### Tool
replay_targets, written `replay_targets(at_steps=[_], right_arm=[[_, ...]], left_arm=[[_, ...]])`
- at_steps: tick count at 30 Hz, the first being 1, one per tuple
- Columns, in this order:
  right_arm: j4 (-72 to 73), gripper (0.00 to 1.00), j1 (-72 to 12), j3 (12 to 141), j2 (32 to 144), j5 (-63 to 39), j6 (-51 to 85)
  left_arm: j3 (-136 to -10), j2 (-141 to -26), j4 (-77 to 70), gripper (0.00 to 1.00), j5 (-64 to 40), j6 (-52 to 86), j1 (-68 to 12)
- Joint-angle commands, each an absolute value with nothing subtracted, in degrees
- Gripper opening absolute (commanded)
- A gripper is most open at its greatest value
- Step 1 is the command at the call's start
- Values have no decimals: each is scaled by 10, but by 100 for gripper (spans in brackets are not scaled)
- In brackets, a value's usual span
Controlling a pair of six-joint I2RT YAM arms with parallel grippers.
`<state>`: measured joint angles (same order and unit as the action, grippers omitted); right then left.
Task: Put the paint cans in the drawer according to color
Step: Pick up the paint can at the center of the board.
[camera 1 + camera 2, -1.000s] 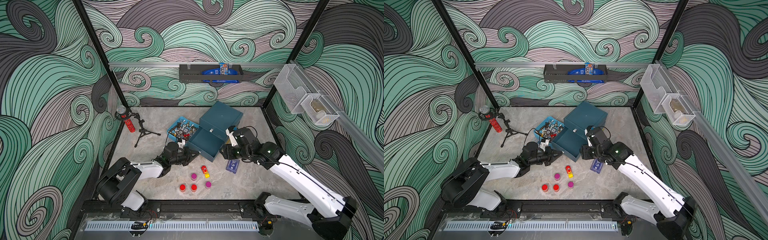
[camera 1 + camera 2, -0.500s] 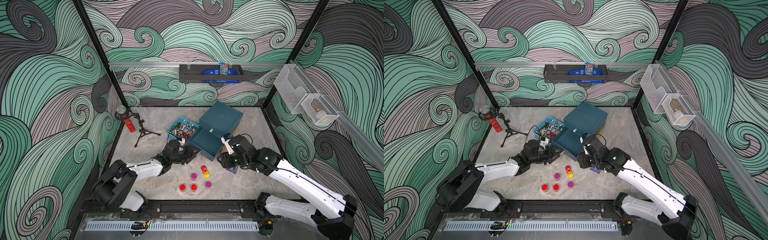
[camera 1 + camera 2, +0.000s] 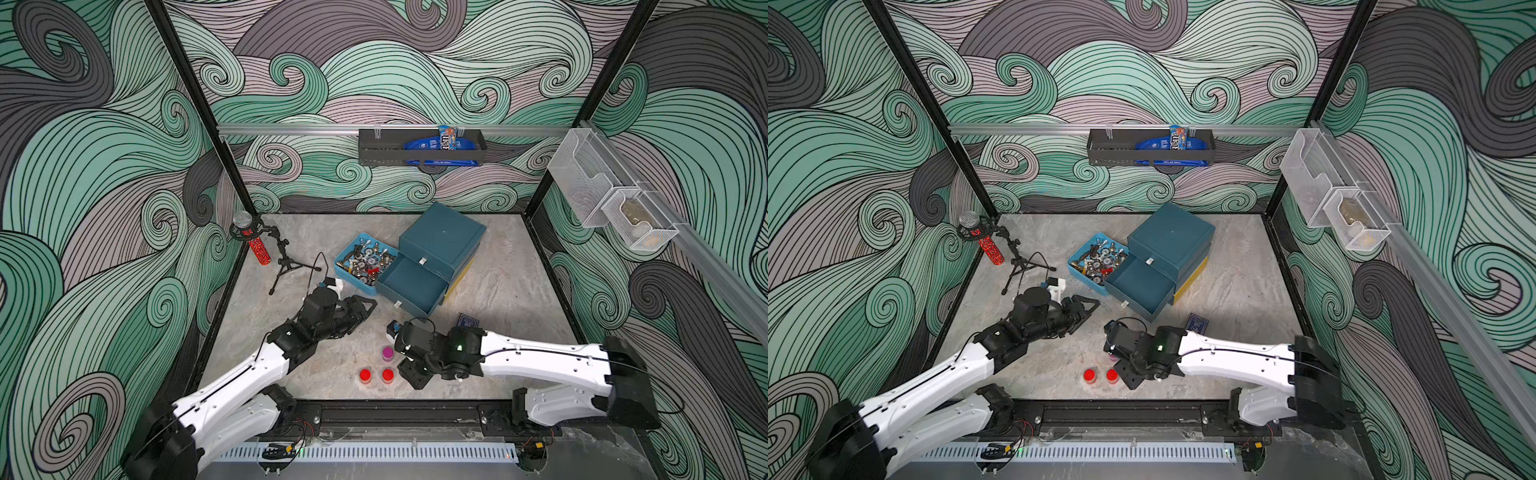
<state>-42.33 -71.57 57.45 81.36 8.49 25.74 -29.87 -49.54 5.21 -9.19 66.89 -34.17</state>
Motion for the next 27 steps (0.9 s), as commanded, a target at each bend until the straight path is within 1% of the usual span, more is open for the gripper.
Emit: replay_targets(at_steps=[1, 4, 8, 14, 20, 23, 27], right_arm=[[-390, 56, -715, 614, 872, 93, 220], [-382, 56, -703, 633, 922, 93, 214], [-367, 55, -676, 650, 963, 91, 210], [-362, 53, -666, 673, 1020, 89, 209], [-360, 51, -662, 671, 1037, 93, 215], [-358, 47, -658, 678, 1048, 100, 213], [-356, 37, -654, 687, 1058, 106, 214]], left_arm=[[-324, -431, 215, 57, -21, 636, -303], [-343, -393, 273, 57, -14, 620, -282], [-364, -372, 304, 57, -10, 614, -278], [-388, -369, 315, 57, -7, 599, -275], [-391, -364, 307, 57, -12, 596, -274], [-392, -367, 301, 57, -16, 594, -274], [-394, -371, 297, 57, -18, 587, -273]])
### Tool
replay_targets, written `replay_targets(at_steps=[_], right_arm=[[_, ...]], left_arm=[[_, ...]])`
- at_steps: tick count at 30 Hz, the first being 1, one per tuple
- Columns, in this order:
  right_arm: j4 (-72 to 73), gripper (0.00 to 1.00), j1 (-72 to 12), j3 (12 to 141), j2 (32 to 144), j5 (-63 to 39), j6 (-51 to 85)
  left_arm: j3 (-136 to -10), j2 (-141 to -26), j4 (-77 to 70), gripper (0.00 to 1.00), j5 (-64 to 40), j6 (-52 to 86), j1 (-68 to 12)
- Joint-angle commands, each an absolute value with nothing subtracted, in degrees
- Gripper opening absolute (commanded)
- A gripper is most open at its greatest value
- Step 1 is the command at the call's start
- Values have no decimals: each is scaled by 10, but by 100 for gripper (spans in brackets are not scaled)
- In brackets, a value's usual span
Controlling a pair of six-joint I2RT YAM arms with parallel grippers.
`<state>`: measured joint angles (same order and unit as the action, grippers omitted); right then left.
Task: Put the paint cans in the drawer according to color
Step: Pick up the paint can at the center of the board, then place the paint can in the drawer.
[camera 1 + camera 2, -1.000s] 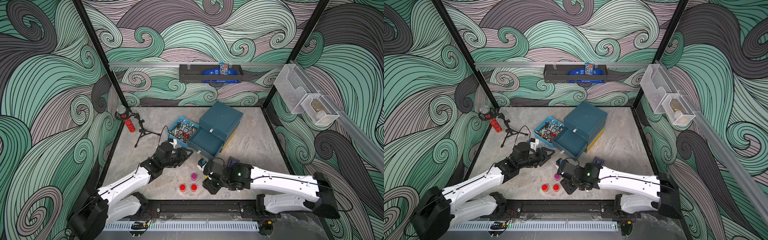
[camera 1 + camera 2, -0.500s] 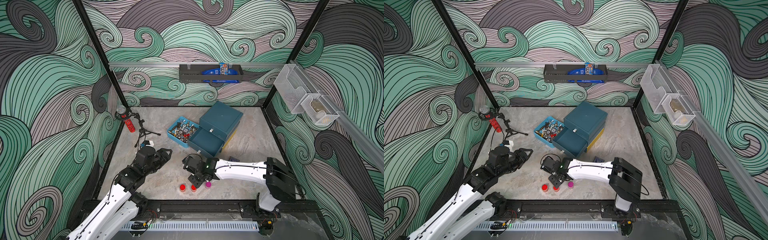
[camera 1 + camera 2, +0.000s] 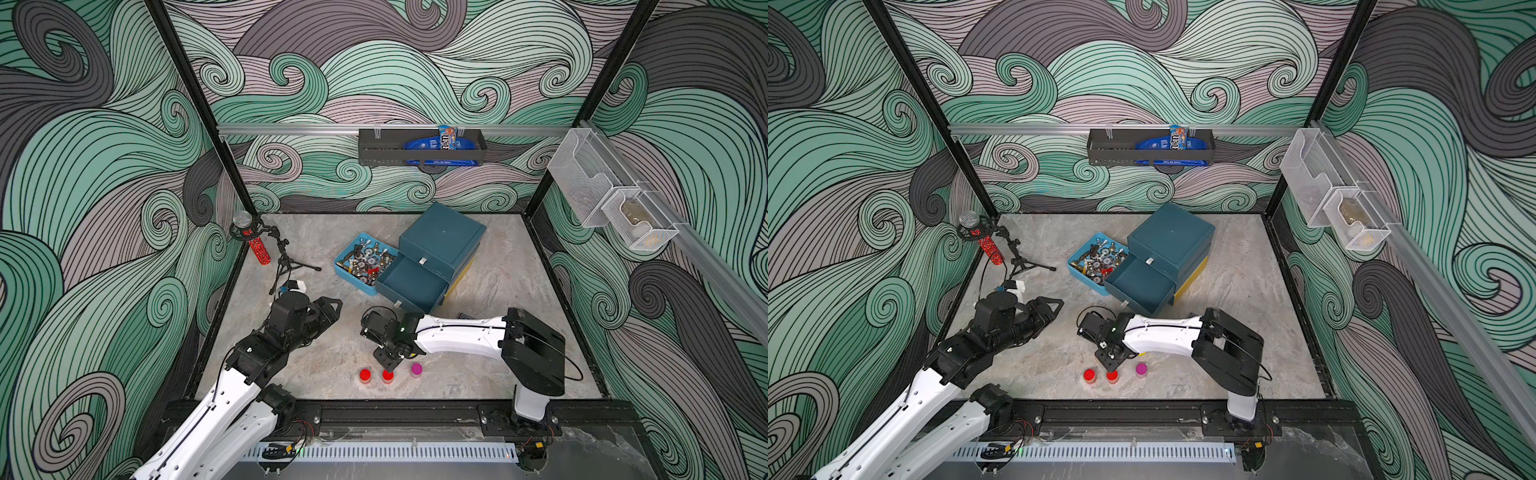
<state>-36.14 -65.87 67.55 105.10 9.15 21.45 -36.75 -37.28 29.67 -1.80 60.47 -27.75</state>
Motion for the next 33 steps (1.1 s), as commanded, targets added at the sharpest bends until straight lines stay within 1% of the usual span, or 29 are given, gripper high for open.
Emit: replay_targets(at_steps=[1, 4, 6, 10, 13, 16, 22, 26, 31, 33], right_arm=[[-357, 32, -653, 688, 1059, 107, 214], [-358, 23, -649, 694, 1045, 116, 214], [-363, 21, -643, 715, 1019, 130, 209], [-445, 19, -595, 837, 987, 155, 187], [-493, 18, -537, 925, 991, 154, 154], [-516, 17, -491, 978, 1012, 143, 115], [-528, 16, -425, 1022, 1071, 101, 90], [-530, 16, -419, 1034, 1105, 94, 97], [-529, 16, -417, 1022, 1133, 116, 107], [-529, 19, -414, 1021, 1147, 117, 105]], left_arm=[[-395, -371, 296, 57, -18, 586, -272], [-396, -374, 290, 57, -22, 578, -272], [-399, -375, 280, 57, -29, 570, -271], [-405, -382, 259, 57, -40, 557, -271], [-409, -393, 246, 57, -46, 552, -271], [-414, -400, 230, 57, -52, 546, -271], [-418, -407, 210, 57, -61, 541, -271], [-423, -409, 206, 57, -65, 538, -271], [-428, -415, 206, 57, -66, 533, -270], [-428, -416, 204, 57, -68, 533, -270]])
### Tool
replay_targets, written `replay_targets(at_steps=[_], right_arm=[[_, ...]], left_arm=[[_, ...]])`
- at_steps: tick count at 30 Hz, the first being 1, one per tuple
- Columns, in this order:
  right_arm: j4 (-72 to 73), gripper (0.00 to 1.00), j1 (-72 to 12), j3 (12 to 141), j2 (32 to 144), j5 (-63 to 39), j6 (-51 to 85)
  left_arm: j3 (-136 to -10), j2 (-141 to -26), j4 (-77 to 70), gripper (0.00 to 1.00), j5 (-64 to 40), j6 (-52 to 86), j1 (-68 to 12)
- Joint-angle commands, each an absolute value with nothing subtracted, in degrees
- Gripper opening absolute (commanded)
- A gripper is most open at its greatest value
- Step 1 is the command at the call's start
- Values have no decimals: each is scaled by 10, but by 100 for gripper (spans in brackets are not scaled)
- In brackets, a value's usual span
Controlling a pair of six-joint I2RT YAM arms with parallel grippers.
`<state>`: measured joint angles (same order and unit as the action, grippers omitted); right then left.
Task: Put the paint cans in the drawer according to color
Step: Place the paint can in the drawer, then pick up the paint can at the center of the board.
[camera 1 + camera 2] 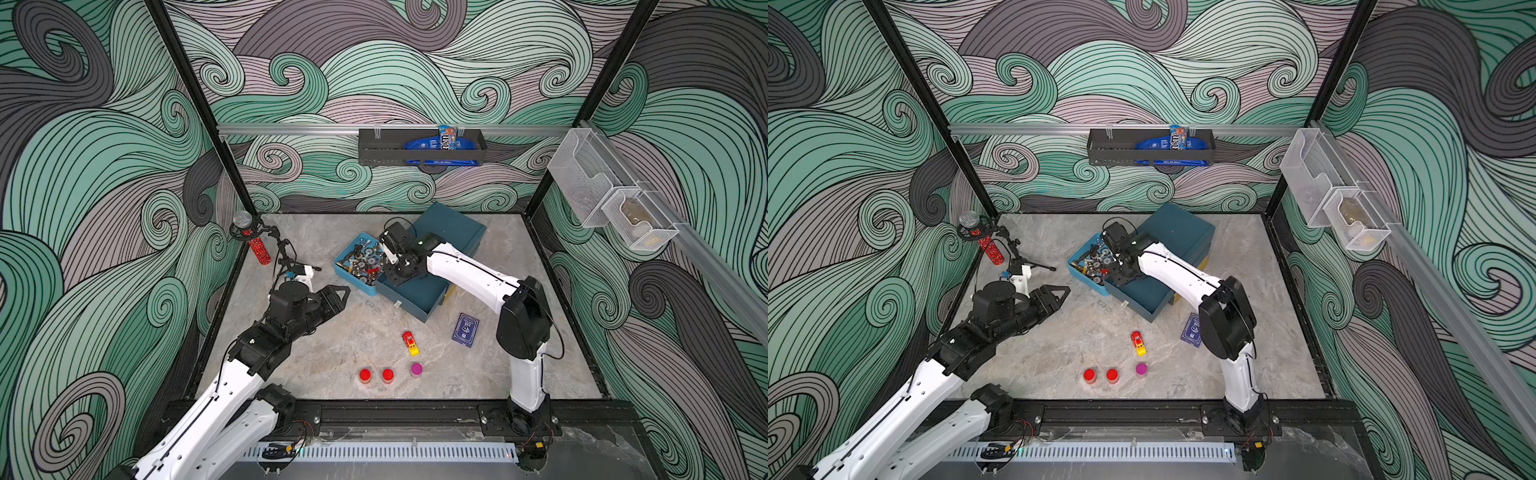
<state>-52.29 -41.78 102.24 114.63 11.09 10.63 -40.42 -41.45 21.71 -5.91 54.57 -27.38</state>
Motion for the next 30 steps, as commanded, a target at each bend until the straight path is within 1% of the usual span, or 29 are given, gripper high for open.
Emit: replay_targets(at_steps=[1, 2, 6, 7, 13, 17, 21, 23, 27, 28, 30], right_arm=[[-529, 22, -413, 1024, 1155, 117, 102], [-529, 25, -412, 1027, 1161, 119, 101], [-529, 46, -410, 1045, 1178, 122, 98], [-529, 49, -409, 1048, 1179, 122, 98], [-529, 54, -414, 1068, 1146, 136, 103], [-529, 53, -446, 1057, 1073, 171, 103], [-520, 53, -532, 943, 963, 197, 105], [-514, 56, -583, 863, 912, 193, 120], [-503, 64, -655, 692, 833, 123, 184], [-503, 68, -666, 657, 822, 105, 204], [-499, 70, -673, 599, 812, 65, 238]], left_arm=[[-429, -418, 203, 57, -69, 533, -270], [-431, -418, 203, 58, -70, 532, -270], [-435, -422, 204, 57, -71, 527, -269], [-436, -422, 204, 57, -71, 526, -269], [-440, -423, 206, 58, -73, 520, -268], [-441, -426, 202, 58, -72, 517, -269], [-443, -425, 204, 58, -64, 511, -267], [-444, -425, 202, 58, -61, 508, -268], [-455, -433, 203, 58, -61, 500, -267], [-459, -436, 203, 58, -61, 498, -267], [-467, -440, 203, 58, -61, 493, -267]])
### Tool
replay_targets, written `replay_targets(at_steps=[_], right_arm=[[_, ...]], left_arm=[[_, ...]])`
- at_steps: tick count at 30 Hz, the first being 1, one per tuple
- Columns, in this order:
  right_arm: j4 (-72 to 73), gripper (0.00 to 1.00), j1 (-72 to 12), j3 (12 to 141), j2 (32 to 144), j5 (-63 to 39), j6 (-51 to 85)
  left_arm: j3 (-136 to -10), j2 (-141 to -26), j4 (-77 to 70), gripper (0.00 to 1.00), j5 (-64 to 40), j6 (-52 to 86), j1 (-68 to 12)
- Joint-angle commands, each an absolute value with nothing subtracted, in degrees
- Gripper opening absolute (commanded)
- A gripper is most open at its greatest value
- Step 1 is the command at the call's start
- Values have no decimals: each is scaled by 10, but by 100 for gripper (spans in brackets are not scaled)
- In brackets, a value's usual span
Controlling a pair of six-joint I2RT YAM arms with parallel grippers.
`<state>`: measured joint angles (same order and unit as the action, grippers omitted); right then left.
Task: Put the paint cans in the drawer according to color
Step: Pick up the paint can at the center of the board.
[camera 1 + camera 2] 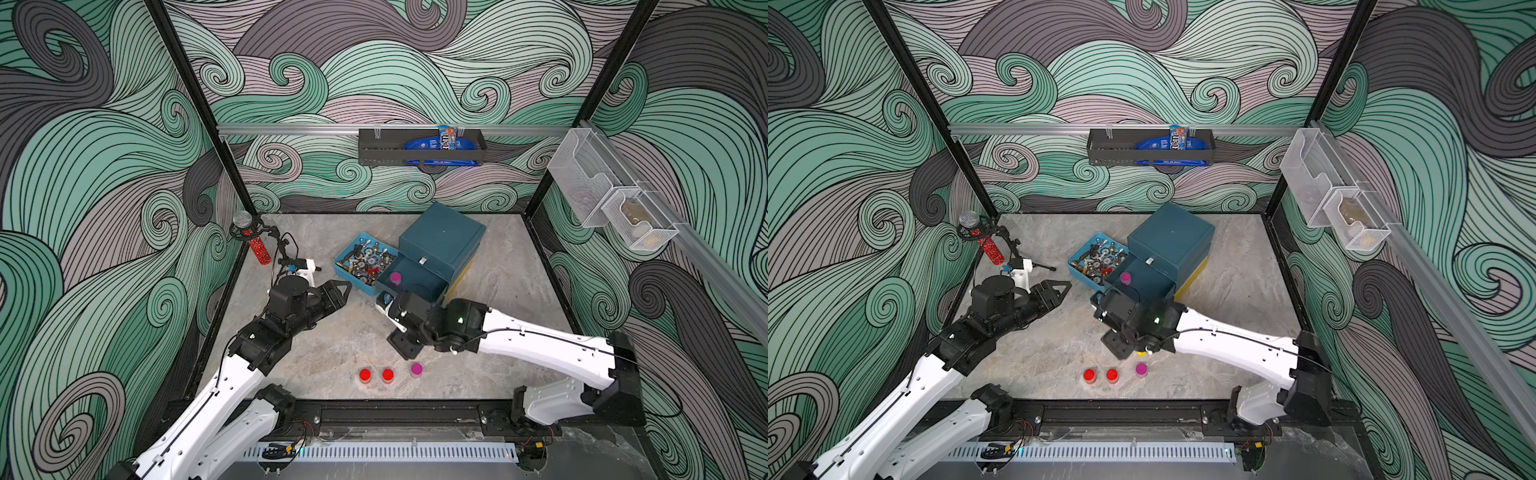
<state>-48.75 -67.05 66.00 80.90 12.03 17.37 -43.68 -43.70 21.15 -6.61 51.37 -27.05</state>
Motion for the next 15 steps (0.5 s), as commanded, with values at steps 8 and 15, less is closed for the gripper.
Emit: replay_targets(at_steps=[8, 15], right_arm=[[-443, 77, -689, 516, 844, 28, 274], [-403, 70, -673, 515, 911, 72, 266]], left_arm=[[-474, -443, 209, 58, -65, 488, -267], [-473, -440, 210, 58, -72, 487, -267]])
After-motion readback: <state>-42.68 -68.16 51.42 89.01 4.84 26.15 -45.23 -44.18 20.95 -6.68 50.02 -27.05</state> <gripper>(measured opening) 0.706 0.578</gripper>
